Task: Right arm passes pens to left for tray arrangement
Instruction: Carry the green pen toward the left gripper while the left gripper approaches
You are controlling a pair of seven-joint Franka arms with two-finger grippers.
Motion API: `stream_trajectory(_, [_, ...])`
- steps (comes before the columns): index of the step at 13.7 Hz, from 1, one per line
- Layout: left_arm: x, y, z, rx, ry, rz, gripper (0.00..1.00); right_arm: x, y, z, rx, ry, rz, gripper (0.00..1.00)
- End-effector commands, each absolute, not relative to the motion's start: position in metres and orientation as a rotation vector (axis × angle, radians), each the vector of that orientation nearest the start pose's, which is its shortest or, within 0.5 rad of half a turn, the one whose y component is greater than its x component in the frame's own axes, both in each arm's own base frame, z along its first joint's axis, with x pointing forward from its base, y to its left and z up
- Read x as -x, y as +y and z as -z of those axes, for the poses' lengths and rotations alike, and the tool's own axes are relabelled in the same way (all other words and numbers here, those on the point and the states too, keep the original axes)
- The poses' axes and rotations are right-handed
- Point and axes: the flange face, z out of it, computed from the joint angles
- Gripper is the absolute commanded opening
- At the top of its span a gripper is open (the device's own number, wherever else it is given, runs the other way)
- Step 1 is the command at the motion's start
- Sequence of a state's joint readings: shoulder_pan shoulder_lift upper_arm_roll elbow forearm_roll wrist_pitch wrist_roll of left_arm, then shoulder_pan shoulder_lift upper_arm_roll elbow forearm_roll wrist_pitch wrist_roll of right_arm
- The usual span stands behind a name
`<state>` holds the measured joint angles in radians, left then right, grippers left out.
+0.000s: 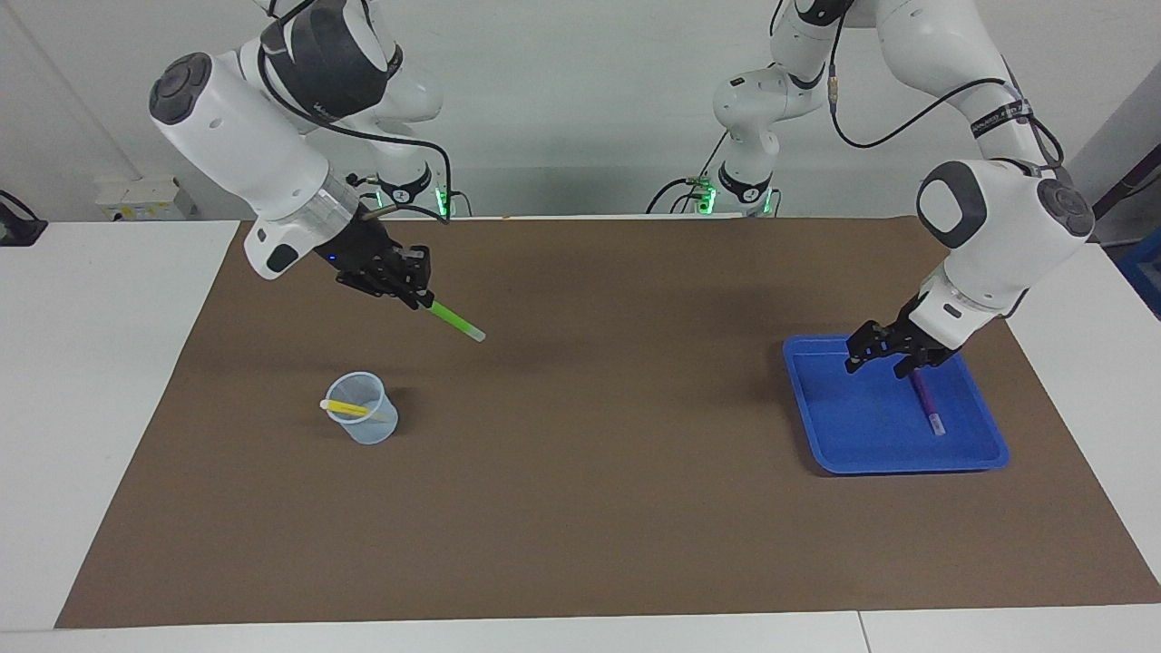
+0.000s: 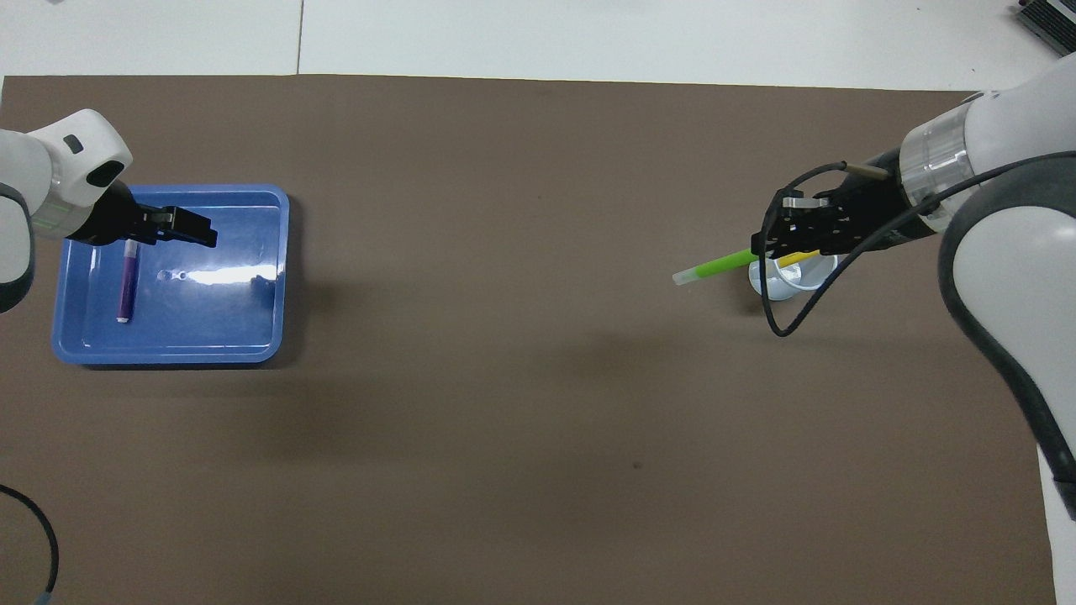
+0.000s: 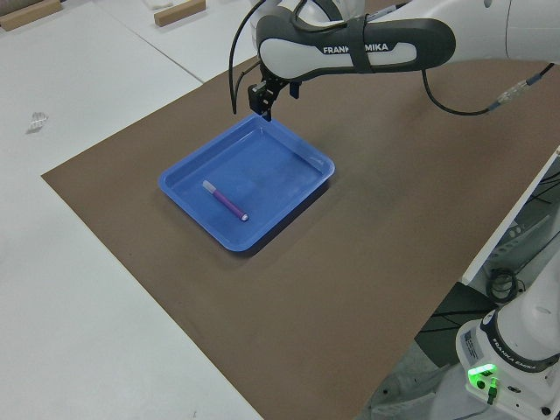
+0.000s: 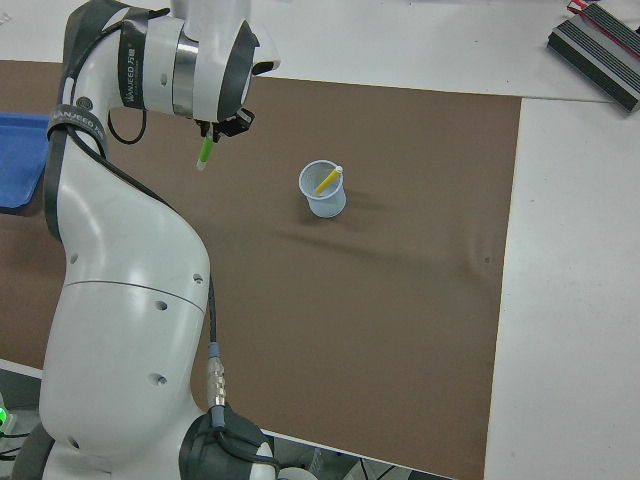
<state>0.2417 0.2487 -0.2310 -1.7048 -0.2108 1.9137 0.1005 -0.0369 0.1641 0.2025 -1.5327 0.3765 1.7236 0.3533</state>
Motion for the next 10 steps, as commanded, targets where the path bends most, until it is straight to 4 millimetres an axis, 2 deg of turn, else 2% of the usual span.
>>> stream_trajectory(1, [-0.62,-0.008,-0.467,3.459,-0.28,-0.174,0.86,-0.603,0.165,-0.577,2.651,0.519,-0.097,0.0])
stream_trajectory(3, [-0.616,-0.018,-0.473,3.501,-0.557,-0.282,0.86,-0.6,0.193,-0.578,2.619,0.613,-0.078,0.0])
stream_trajectory(4, [-0.614,-0.023,-0.474,3.507,-0.689,-0.344,0.86,-0.599,0.2,-0.578,2.606,0.644,-0.078,0.0])
stream_trajectory(7, [-0.609,-0.043,-0.483,3.449,-1.195,-0.645,0.86,-0.597,0.229,-0.581,2.544,0.768,-0.054,0.0])
stream_trajectory(10, [-0.607,-0.059,-0.495,3.358,-1.493,-0.807,0.86,-0.596,0.253,-0.584,2.423,0.911,-0.047,0.0])
